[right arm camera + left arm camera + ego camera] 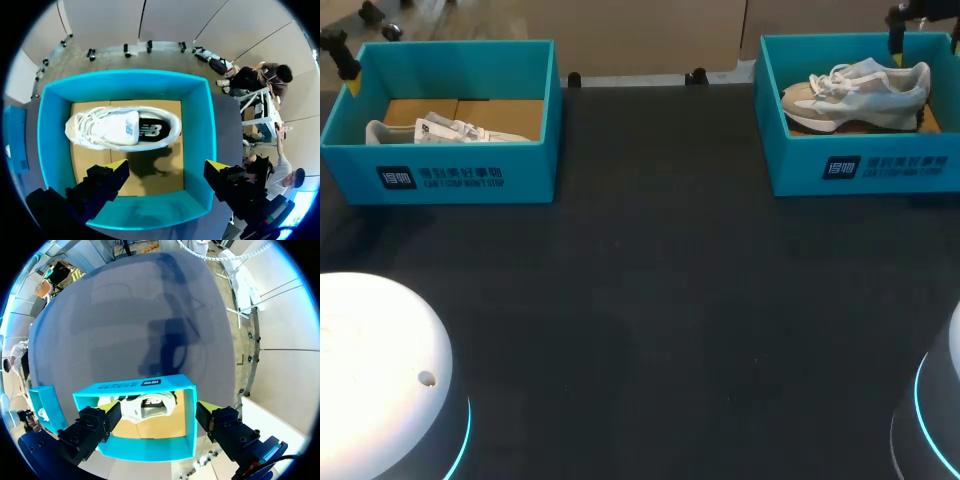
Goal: Take the shoe out of the shoebox, open the shoe tongue, remove and reinsert the insole, then place the shoe into the shoebox
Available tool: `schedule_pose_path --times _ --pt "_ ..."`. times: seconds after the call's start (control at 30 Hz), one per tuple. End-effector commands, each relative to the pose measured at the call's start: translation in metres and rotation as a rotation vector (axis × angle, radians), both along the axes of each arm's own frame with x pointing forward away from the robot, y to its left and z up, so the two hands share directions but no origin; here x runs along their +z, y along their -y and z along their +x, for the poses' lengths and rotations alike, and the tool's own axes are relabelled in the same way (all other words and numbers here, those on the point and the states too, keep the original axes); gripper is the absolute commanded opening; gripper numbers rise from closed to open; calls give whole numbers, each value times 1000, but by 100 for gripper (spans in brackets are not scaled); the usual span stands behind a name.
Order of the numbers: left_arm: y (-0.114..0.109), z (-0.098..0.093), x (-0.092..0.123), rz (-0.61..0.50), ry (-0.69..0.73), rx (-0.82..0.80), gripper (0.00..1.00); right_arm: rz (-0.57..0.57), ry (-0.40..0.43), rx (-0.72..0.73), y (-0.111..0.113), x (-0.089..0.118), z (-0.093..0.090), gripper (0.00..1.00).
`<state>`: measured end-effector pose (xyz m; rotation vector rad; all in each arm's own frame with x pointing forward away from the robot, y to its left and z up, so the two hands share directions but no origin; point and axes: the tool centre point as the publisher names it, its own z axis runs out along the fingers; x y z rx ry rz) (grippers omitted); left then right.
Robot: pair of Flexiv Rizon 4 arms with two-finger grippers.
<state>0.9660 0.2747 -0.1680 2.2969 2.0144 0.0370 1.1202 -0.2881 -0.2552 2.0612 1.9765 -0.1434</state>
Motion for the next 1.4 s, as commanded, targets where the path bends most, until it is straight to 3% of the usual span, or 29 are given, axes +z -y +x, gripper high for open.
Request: schedule_pose_path --times 0.03,0.1,0.47,0.77,1.33,1.4 --pt "0 0 0 2 1 -1 100 15 0 0 2 -16 16 100" --pt "0 0 0 2 1 -1 100 -5 -3 -36 5 -24 18 100" --pt "0 0 0 2 1 -1 100 -5 -3 -36 5 -24 18 100" --pt "0 0 0 2 1 -1 100 -5 -31 -20 16 -55 37 100" --pt "0 0 0 2 1 -1 100 11 -77 -13 37 -84 56 100" --pt "0 0 0 2 1 -1 100 13 -82 -13 38 -87 56 90"
